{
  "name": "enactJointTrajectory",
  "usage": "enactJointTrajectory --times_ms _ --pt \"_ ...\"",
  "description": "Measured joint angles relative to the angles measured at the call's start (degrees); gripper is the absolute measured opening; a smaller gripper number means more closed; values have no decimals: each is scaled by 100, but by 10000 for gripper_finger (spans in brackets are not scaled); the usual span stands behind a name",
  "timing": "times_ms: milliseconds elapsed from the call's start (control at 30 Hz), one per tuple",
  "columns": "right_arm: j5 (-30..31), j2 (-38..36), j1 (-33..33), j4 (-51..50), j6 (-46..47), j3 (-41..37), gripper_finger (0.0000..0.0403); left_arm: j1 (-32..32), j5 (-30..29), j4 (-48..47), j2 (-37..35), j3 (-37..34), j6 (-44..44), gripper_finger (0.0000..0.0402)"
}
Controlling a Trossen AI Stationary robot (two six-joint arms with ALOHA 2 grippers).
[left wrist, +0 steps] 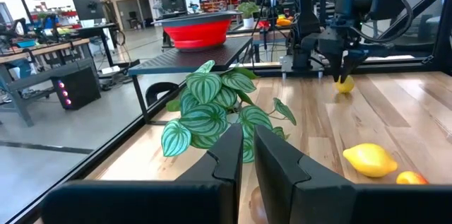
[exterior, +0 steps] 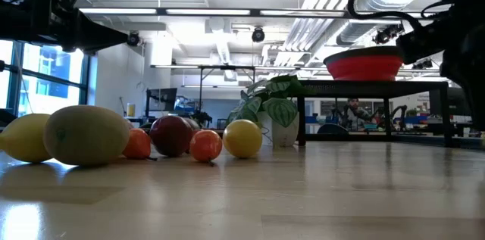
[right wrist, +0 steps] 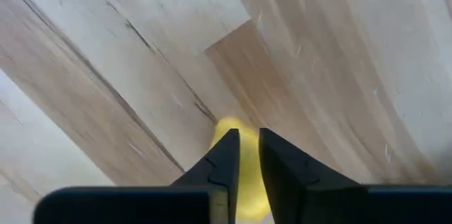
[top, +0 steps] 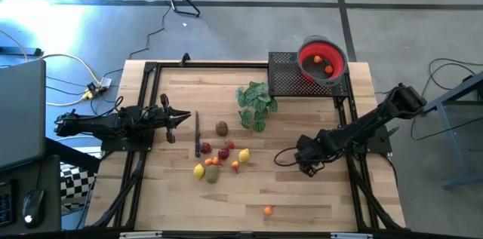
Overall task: Pick & Place Fruit
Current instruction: Put the lemon into the red colander
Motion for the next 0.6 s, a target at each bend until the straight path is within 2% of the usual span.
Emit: enactJointTrajectory --times_ms 167,367,600 --pt "-261 0 0 48 9 0 23 0 -2 0 0 0 0 33" --pt "-232 0 0 313 -16 0 16 0 -22 2 0 0 0 33" --pt "357 0 -16 591 -140 -2 15 1 -20 2 0 0 0 33"
